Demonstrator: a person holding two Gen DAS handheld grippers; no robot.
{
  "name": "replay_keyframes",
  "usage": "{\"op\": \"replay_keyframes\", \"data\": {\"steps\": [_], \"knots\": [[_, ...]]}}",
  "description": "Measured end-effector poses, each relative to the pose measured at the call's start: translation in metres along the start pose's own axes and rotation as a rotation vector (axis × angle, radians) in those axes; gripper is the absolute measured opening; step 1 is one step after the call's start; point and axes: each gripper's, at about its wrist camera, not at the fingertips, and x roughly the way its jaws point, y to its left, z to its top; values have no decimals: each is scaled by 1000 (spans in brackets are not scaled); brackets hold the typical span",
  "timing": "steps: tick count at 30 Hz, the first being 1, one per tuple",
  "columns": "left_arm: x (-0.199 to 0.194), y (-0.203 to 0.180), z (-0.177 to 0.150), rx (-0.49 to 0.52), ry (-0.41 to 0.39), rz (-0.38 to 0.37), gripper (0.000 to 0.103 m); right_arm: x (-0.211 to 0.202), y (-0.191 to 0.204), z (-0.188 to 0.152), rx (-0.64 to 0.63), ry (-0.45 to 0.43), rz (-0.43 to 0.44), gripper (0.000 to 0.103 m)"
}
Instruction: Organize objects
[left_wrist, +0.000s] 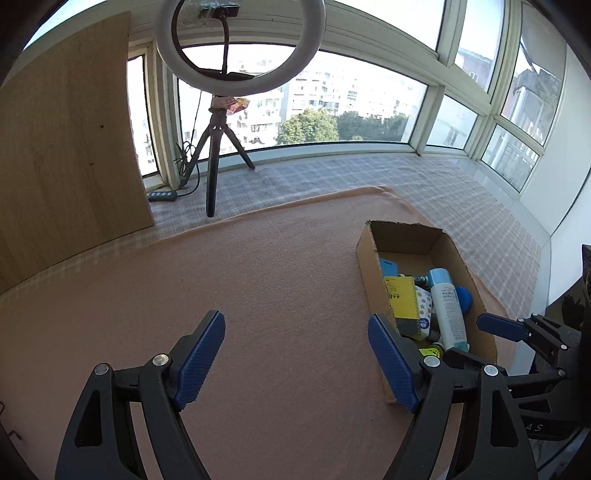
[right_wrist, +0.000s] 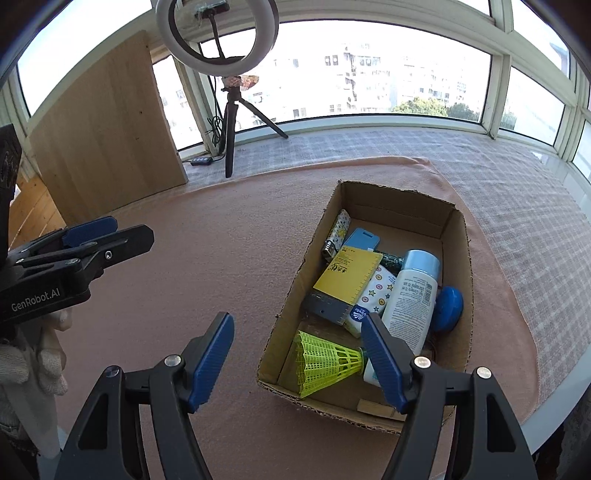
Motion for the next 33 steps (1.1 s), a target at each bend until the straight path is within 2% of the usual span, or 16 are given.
{"op": "replay_keyframes", "data": {"steps": [5,19,25,33], "knots": [[-32,43,-24,-66,1,62,92,-1,40,-2,-26,-3,34,68],[-106,147,-87,-214,-3,199,93,3,159,-11,-161,0,55,68],[-127,182,-106,-267,-6,227,94,4,195,-13,-178,-9,68,71],[-147,207,-135,-284,-1,243,94,4,226,-23,-165,-18,73,74]]}}
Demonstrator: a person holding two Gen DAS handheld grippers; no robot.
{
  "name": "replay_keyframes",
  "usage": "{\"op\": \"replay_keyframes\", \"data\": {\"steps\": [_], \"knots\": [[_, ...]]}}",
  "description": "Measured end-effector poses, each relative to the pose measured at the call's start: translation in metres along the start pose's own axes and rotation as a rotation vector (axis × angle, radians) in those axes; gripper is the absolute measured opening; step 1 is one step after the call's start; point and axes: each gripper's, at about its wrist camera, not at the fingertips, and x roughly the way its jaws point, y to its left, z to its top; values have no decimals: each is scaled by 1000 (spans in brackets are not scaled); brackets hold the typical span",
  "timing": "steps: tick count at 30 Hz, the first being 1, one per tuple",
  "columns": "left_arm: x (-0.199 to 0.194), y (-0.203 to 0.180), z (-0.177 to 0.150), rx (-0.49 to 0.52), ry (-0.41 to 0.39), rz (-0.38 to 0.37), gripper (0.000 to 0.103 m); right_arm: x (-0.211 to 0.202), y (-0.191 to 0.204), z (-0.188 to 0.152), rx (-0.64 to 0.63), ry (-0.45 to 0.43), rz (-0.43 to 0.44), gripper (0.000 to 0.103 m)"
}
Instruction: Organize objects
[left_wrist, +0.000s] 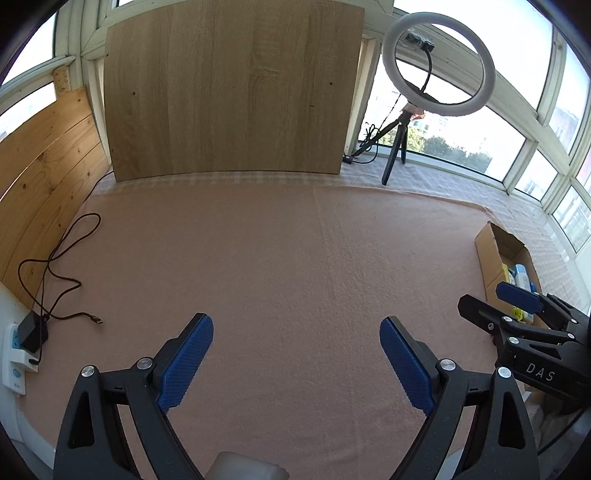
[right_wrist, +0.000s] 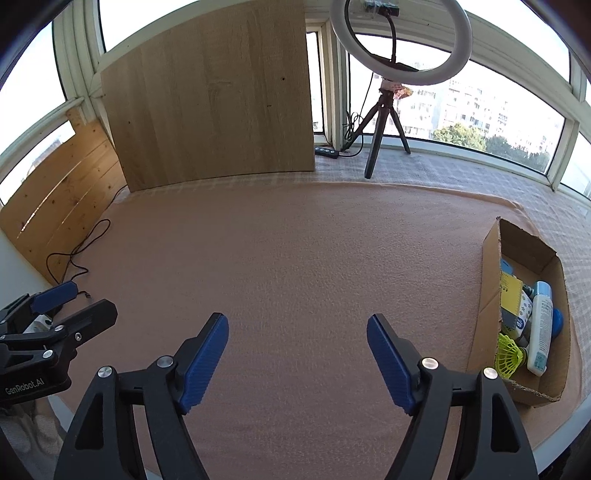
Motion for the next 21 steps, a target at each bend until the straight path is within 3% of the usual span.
{"op": "replay_keyframes", "data": {"steps": [11,21], "knots": [[-10,27,-16,7,9,12,94,4,36,-11,-8,-7,-12,74],[-13,30,-23,-7,15,1,94,0,43,-17,-5,-8,-23,74]]}}
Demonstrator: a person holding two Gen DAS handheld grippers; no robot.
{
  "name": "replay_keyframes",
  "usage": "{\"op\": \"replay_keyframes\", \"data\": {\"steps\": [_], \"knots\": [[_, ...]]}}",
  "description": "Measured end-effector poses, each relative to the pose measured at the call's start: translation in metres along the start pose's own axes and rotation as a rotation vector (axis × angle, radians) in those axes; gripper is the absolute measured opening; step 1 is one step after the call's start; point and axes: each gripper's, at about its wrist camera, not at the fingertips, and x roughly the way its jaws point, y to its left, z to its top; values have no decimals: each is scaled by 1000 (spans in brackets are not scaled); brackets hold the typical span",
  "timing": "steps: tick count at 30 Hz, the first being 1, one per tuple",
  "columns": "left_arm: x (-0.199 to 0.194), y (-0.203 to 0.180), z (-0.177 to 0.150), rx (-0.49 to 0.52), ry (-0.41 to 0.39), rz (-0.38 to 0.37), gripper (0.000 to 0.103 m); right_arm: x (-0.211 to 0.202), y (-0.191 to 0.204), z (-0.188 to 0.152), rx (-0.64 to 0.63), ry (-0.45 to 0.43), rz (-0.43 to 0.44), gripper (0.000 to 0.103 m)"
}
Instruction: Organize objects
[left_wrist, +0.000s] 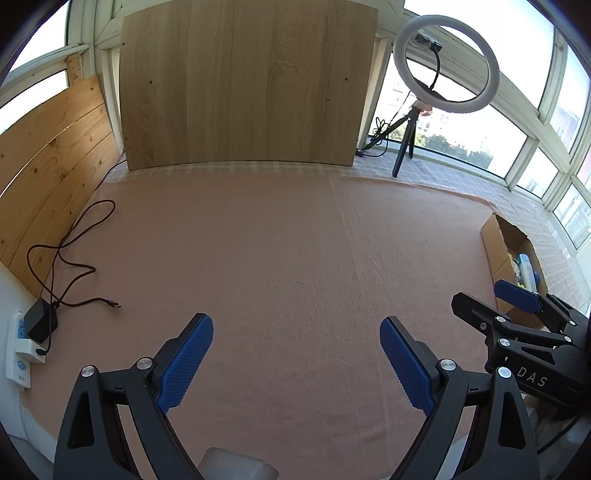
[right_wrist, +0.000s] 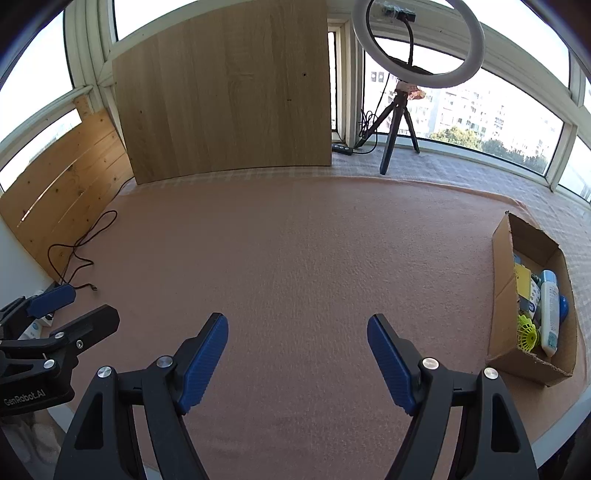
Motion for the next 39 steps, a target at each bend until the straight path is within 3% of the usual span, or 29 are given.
{"op": "replay_keyframes", "data": {"steps": [39], "knots": [[14,-7,7,9,14,7,94,4,-10,3,18,12,-5,76]]}}
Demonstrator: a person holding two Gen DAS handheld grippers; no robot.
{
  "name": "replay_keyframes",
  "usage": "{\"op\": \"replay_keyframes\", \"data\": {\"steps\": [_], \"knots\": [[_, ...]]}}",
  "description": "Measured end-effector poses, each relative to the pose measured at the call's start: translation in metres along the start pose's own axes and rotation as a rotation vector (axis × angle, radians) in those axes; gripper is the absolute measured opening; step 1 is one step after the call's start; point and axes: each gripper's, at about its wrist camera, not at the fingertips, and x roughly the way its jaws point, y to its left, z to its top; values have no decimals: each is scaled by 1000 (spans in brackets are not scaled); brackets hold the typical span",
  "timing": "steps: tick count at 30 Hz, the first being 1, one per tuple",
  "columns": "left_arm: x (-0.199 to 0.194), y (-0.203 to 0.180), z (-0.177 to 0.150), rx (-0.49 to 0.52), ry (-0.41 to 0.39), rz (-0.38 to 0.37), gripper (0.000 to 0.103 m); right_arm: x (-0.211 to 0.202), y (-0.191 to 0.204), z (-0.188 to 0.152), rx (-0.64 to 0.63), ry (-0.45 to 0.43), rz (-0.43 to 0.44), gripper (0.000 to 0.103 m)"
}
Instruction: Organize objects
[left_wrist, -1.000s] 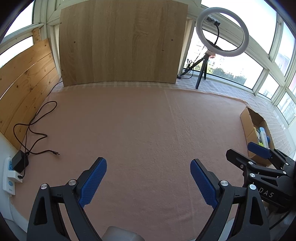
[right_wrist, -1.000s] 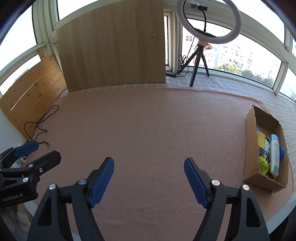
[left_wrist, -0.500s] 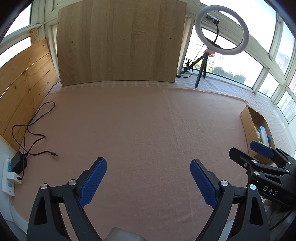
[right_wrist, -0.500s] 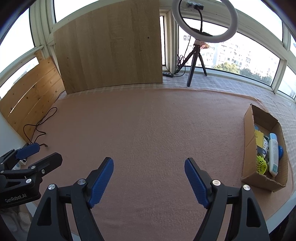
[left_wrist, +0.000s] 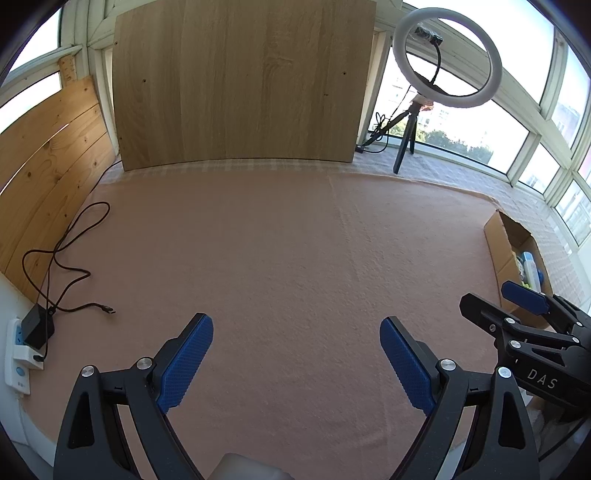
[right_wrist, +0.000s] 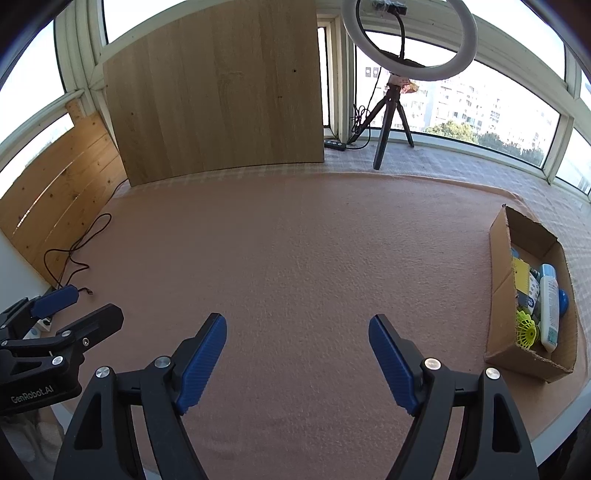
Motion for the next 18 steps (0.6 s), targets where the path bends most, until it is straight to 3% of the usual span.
{"op": "replay_keyframes", "data": {"steps": [18], "knots": [[10,4,4,-1,9,-1,94,9,0,2,4,15,-4,76]]}}
